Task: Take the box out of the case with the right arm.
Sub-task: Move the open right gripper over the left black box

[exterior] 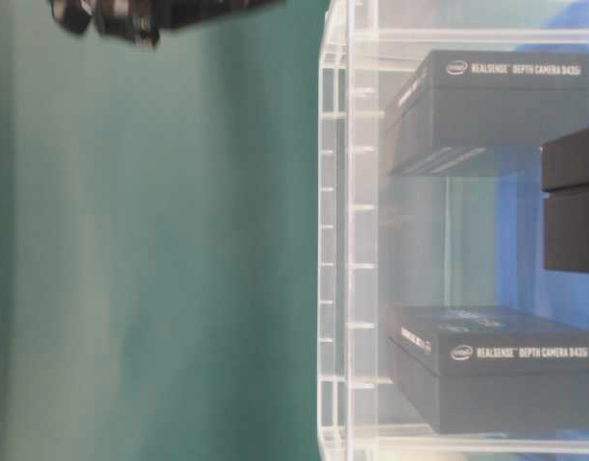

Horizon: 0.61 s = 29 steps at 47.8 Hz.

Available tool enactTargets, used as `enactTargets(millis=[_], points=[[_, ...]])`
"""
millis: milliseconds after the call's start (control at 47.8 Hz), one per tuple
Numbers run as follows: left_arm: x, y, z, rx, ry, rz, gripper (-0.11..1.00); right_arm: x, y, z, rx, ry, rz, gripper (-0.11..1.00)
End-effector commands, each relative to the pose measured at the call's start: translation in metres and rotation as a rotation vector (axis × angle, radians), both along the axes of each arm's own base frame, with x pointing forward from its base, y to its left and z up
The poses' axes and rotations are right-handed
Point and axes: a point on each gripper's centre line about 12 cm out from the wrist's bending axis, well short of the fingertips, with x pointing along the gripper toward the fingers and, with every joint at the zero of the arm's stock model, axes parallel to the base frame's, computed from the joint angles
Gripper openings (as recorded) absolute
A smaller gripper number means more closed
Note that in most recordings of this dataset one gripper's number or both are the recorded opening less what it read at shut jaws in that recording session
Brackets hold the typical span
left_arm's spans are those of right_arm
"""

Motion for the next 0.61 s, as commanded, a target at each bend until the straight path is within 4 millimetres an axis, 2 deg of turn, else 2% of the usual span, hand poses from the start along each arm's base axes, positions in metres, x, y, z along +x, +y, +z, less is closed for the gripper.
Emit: enactTargets(millis=[0, 314, 586], points=[[0.002, 0.001, 0.005, 0.002, -0.017, 0.005, 0.03, 0.031, 0.0, 0.011, -0.007, -0.036, 0.023, 0.85], [0.001, 0.001, 0.005, 0.0, -0.017, 0.005, 0.03, 0.124, -0.002, 0.018, -0.021, -0.079, 0.085, 0.85], [-0.003, 0.001, 0.007, 0.001, -0.034, 0.004, 0.03, 0.188, 0.002, 0.012, -0.015, -0.123, 0.143, 0.85]])
